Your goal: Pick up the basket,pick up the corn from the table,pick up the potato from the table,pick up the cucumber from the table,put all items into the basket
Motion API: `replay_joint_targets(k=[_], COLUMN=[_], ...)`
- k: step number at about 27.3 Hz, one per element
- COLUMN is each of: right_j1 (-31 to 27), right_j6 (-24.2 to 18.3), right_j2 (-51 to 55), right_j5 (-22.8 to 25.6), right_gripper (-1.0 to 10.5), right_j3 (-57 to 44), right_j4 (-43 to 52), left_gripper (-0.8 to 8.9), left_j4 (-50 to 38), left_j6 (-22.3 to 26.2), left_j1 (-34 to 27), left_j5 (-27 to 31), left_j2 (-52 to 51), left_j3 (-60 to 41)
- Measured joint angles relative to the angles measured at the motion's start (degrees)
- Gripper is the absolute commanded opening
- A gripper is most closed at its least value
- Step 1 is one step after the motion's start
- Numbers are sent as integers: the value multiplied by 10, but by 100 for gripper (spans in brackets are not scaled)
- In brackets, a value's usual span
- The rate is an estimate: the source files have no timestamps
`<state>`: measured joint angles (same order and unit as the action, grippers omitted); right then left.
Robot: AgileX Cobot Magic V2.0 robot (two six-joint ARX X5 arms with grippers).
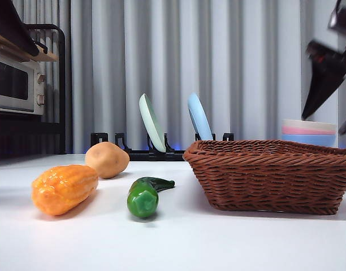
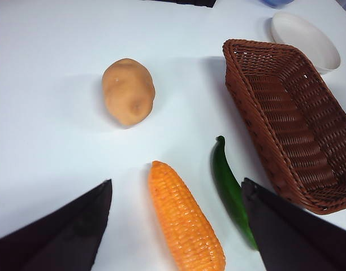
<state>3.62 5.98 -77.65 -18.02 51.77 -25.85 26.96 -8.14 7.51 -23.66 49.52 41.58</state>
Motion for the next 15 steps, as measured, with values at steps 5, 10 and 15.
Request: replay_joint_targets(k=[5, 10, 15], right_j1=[0, 1, 1], right_j6=[0, 10, 21], right_j2=[-88, -123, -123], right_j5=[-43, -56, -60], right_gripper=[338, 77, -12], right_j3=[36, 42, 60], right_j4=[0, -12, -38], left_gripper=[382, 382, 383], left_j4=[0, 1, 11], left_j6=[-4, -5, -5], left_j1=[0, 0, 0], left_j5=[0, 0, 10], left_j2=[0, 0, 42], left_j3=[0, 0, 8])
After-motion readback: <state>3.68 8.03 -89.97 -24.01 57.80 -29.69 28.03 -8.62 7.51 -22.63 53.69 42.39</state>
